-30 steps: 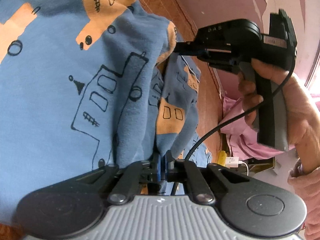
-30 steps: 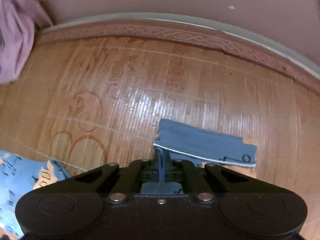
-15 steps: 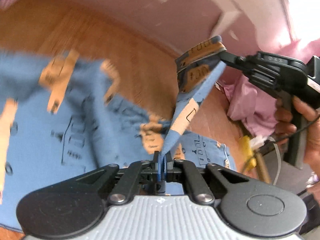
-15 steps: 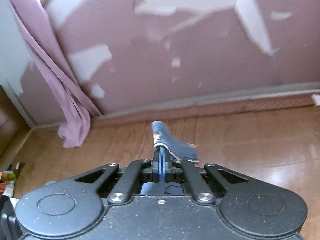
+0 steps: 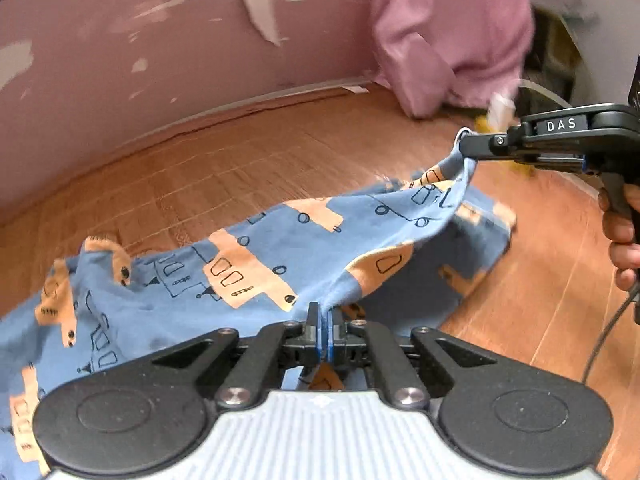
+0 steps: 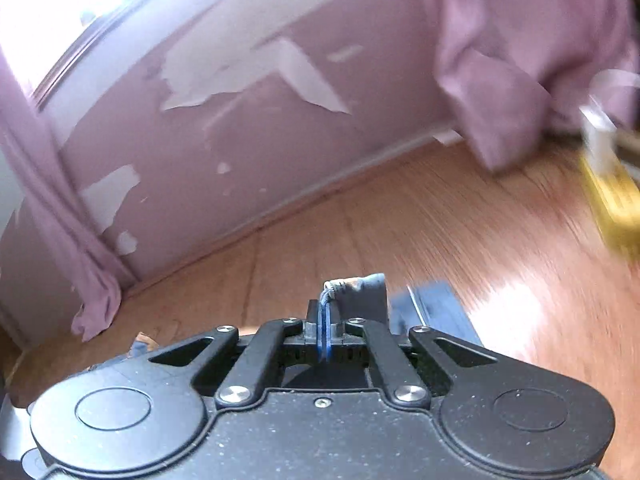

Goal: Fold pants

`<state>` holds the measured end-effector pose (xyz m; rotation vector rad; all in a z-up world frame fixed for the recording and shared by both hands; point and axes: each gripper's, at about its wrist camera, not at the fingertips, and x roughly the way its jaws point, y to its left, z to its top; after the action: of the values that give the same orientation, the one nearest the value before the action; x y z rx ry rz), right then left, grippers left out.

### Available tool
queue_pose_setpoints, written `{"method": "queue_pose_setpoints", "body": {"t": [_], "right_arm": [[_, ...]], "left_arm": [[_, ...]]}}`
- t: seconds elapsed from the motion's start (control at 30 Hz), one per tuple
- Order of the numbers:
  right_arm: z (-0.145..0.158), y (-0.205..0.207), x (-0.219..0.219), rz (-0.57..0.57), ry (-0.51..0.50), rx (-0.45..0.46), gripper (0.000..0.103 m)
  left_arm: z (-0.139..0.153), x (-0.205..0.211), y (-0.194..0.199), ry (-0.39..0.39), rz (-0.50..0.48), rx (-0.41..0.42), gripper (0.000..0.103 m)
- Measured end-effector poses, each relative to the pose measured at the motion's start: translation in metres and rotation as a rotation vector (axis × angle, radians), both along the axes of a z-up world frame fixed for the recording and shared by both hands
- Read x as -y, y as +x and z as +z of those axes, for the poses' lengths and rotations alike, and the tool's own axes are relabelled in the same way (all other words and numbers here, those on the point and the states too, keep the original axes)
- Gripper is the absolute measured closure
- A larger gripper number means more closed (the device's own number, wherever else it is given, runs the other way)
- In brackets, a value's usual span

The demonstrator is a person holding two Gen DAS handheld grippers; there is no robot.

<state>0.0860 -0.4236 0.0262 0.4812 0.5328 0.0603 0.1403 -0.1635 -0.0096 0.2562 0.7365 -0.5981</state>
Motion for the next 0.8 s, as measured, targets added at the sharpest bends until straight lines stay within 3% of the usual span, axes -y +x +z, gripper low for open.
{"method": "queue_pose_setpoints", "body": {"t": [0.1, 0.2, 0.33, 0.43, 0.63, 0.7, 0.73, 0.8], "right_arm": [[-0.019, -0.014, 0.001, -0.048, 0.036, -0.025, 0.102], [-0.034, -0.018, 0.008, -0.082, 0.119, -0.093, 0.087], [-0.041, -0.020, 0.011, -0.091, 0.226, -0.095, 0.067], [-0.040, -0.019, 0.014, -0.092, 0.272, -0.091, 0.061], [-0.051, -0.015, 0.030, -0.172, 0.396, -0.131, 0.062], [-0.054, -0.010, 0.034, -0.190, 0.426, -0.140, 0.078], [-0.053, -0.004, 0.032, -0.181, 0.412, -0.148, 0.092], [-0.044, 0.004, 0.025, -0.144, 0.341, -0.111, 0.093]], "left_arm": [[-0.002, 0.006, -0.006, 0.045, -0.025, 0.028, 0.100], [-0.005, 0.010, -0.005, 0.058, -0.036, 0.030, 0.100], [-0.005, 0.010, -0.002, 0.062, -0.029, 0.016, 0.100], [-0.005, 0.009, -0.001, 0.059, -0.021, 0.001, 0.100], [-0.002, 0.005, -0.005, 0.058, -0.026, 0.014, 0.100], [-0.001, 0.004, -0.005, 0.058, -0.025, 0.015, 0.100], [0.000, 0.003, -0.006, 0.056, -0.024, 0.013, 0.100], [0.002, 0.002, -0.006, 0.049, -0.019, 0.016, 0.100]]}}
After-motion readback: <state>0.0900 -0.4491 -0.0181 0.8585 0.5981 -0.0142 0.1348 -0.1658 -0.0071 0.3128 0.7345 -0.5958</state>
